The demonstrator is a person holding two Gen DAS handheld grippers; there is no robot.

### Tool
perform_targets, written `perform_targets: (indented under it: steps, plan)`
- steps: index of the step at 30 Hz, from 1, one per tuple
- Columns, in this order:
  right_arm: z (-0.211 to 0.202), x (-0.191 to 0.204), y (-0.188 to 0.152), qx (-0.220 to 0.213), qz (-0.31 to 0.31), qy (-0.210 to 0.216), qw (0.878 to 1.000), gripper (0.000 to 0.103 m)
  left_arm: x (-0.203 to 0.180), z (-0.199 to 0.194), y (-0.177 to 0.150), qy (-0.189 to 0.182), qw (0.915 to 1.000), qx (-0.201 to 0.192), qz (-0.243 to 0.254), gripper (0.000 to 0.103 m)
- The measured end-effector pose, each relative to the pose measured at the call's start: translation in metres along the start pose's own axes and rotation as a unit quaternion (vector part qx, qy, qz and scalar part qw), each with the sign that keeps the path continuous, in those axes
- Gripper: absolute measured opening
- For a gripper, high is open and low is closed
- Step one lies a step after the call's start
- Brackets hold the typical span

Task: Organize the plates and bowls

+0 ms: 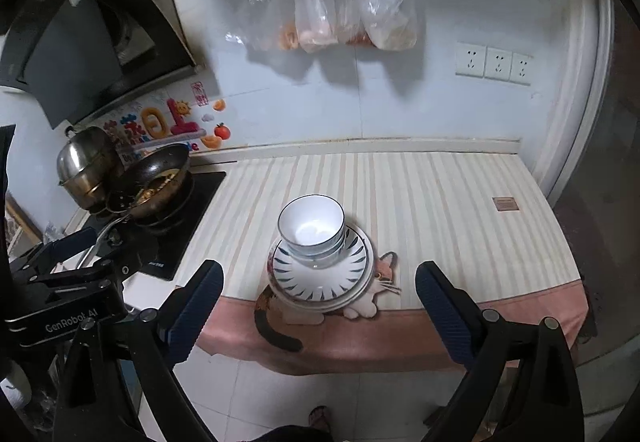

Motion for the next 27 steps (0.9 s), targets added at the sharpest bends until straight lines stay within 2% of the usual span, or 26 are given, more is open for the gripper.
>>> perform_targets:
  steps: [5, 12, 18, 27]
  plan:
    - [-0.043, 0.010, -0.028, -0.011, -0.014, 0.000, 1.000, 0.099, 0.007, -0.041, -0.023, 0.030, 0.9994, -0.016, -0.009, 0.103]
    - [-0.097, 0.018, -0.066, -0.020, -0.031, -0.010, 0.999, 0.099, 0.012, -0.092, -0.057, 0.049, 0.9981, -0.029, -0.024, 0.103]
    - [-0.130, 0.021, -0.086, -0.032, -0.033, -0.014, 0.999, 0.100, 0.013, -0.112, -0.078, 0.053, 0.9979, -0.032, -0.019, 0.103]
    - [-0.146, 0.023, -0.097, -0.036, -0.039, -0.019, 0.998, 0.100, 0.020, -0.124, -0.091, 0.056, 0.9975, -0.035, -0.026, 0.103]
Point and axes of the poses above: each gripper's, at about its wrist camera, not at the fingertips, and z roughly the way its jaws point, x to its left, y to its top, the point moved 5 cm from there along z, roughly the way its jaws point, and after that the axes turned 13 degrees about y, right-handed, at the moved point
